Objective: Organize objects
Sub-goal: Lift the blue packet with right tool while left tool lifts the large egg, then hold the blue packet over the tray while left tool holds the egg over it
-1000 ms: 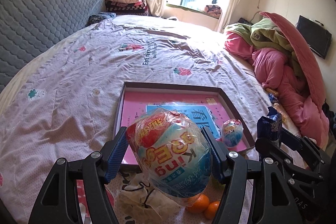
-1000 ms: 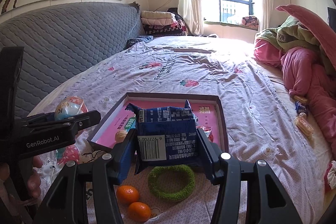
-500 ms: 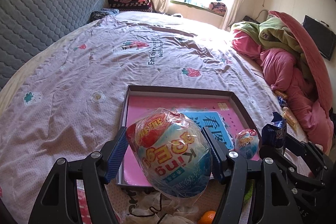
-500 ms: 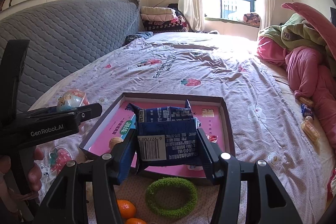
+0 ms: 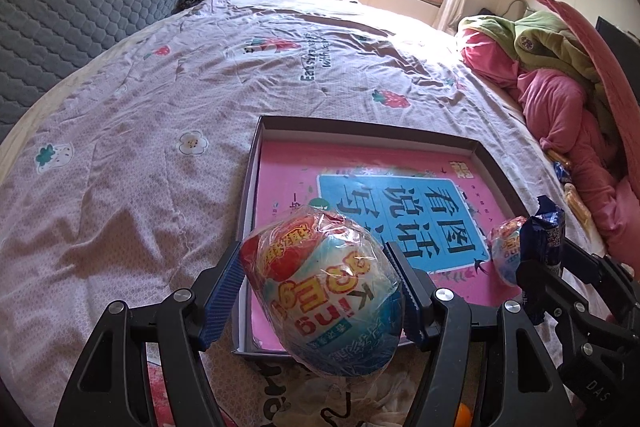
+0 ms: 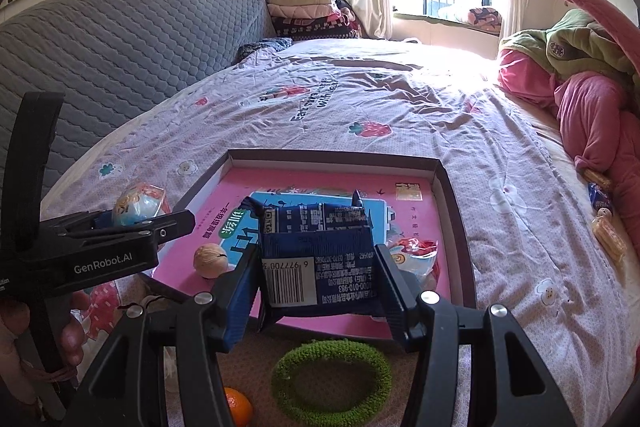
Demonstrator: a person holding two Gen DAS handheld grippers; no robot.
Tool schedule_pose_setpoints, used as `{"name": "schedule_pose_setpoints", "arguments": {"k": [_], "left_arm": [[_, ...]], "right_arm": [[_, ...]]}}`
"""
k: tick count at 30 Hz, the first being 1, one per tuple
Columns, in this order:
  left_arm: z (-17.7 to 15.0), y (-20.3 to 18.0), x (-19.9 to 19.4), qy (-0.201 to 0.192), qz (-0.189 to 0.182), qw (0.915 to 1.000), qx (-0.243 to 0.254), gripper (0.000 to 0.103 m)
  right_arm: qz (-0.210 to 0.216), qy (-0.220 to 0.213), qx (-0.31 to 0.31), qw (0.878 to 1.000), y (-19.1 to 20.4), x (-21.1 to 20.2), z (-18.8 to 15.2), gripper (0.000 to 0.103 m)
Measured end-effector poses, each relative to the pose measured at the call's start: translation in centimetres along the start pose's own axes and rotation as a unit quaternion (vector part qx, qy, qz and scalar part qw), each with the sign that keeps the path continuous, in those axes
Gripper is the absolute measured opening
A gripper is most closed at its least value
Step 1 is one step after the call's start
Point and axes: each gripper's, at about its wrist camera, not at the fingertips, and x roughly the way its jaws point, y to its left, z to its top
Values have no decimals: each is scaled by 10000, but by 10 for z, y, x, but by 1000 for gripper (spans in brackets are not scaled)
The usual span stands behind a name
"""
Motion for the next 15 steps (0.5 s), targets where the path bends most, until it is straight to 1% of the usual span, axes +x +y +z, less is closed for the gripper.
{"name": "schedule_pose_setpoints", "arguments": {"k": [15], "left_arm": [[-10, -3, 26, 239, -103, 9997, 6, 70]], "right_arm": [[4, 241, -66, 9997, 4, 28, -6, 56]]}}
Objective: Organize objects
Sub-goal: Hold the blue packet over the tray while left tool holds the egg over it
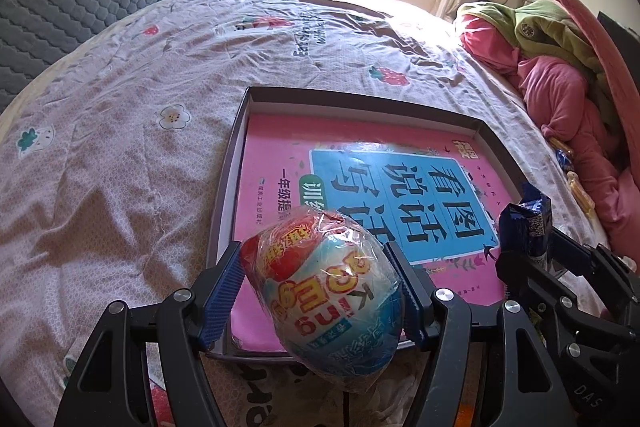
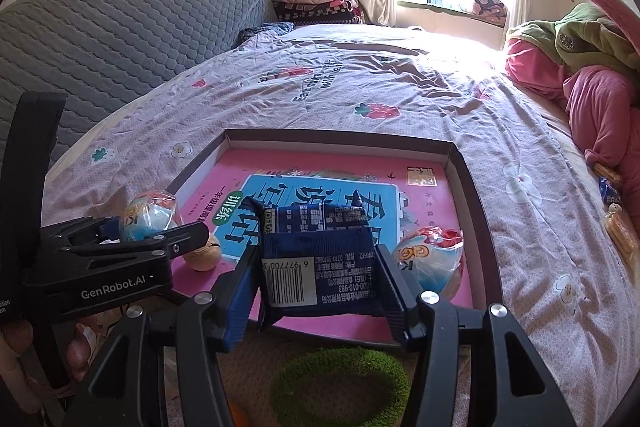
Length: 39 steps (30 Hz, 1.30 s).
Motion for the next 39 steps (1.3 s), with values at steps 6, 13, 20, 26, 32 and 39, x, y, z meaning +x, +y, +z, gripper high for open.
{"name": "schedule_pose_setpoints", "arguments": {"k": [6, 13, 20, 26, 32, 39], "left_arm": [[0, 0, 6, 26, -28, 10000, -8, 70], [2, -5, 11, 23, -90, 9999, 48, 70], [3, -7, 14, 14, -158, 9998, 97, 70], [1, -2, 13, 52, -277, 9996, 68, 70], [-5, 1, 9, 70, -315, 9995, 74, 70], [-2, 1, 11, 81, -264, 9996, 85, 70]], "right_arm": [[-7, 79, -16, 10000, 1, 9, 0, 56], [2, 148, -10, 9999, 0, 17, -1, 56], [8, 182, -31, 9998, 0, 20, -1, 56], [22, 253, -104, 9996, 2, 24, 1, 56], [-16, 359, -231, 9991, 5, 28, 3, 56], [-18, 477, -233, 9986, 3, 33, 4, 56]]}}
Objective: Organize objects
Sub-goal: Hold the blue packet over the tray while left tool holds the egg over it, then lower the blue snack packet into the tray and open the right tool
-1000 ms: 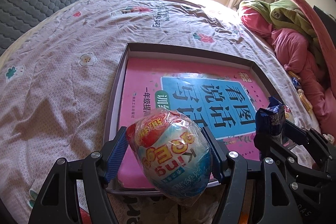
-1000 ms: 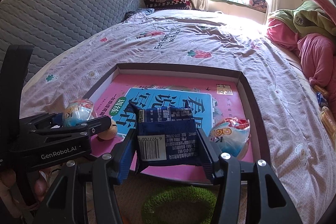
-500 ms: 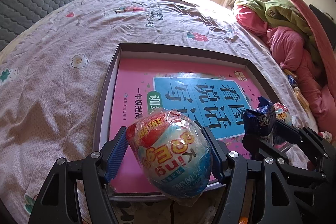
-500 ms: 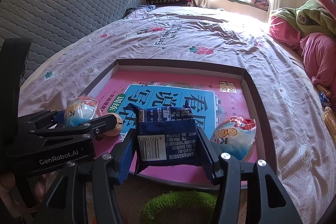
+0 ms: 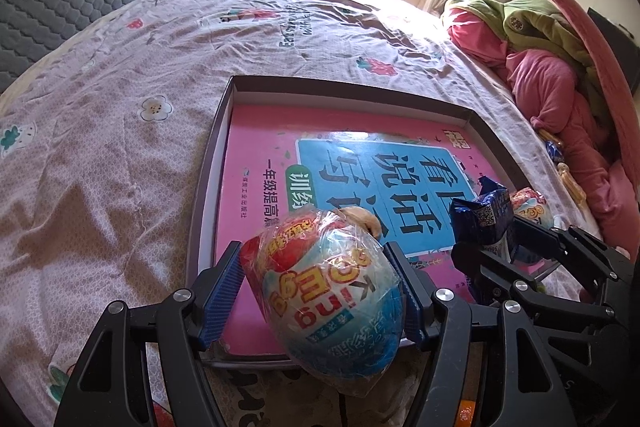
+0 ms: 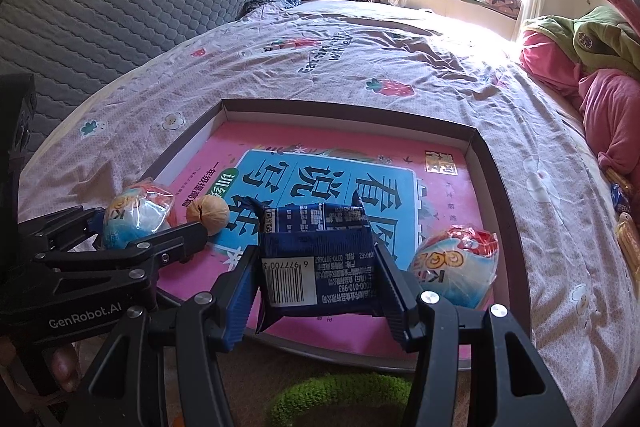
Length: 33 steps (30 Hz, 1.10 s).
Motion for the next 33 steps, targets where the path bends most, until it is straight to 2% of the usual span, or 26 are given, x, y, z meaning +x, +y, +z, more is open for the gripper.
{"name": "schedule_pose_setpoints", "arguments": {"k": [12, 33], "left_arm": [[6, -2, 10, 82, 66, 9999, 45, 70], [7, -9, 20, 117, 334, 9990, 272, 70]], "right_arm": [[-50, 400, 98, 9991, -7, 13, 3, 56], [-188, 613, 144, 9978, -10, 20, 2, 57]]}}
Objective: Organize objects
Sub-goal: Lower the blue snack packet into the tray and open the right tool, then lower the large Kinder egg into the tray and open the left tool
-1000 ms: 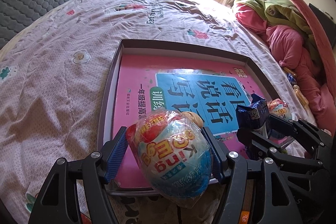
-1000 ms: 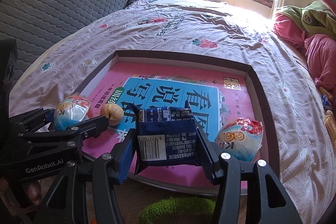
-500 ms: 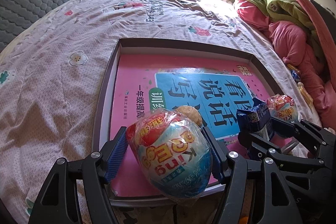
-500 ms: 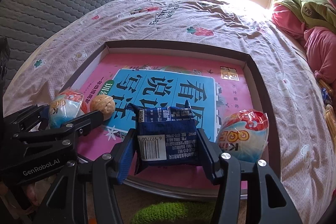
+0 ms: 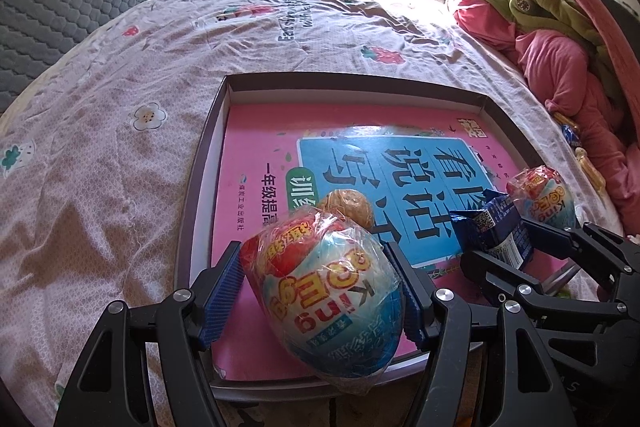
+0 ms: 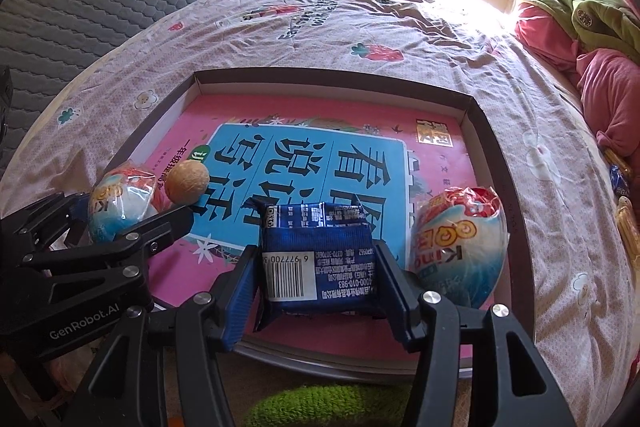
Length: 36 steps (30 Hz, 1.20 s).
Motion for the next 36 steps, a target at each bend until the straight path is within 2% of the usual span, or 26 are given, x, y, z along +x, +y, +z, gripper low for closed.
{"name": "schedule_pose_setpoints", "arguments": {"k": [11, 21, 36], "left_arm": [[3, 1, 4, 137, 11, 9999, 20, 71], [2, -5, 6, 313, 19, 9994, 139, 71], [-2, -7, 0, 392, -8, 9992, 11, 74]], "right_arm": [[101, 31, -8, 9999, 0, -6, -2, 58], [71, -170, 14, 9998, -1, -24, -5, 58], [113, -236, 153, 9995, -7, -38, -14, 58]]}}
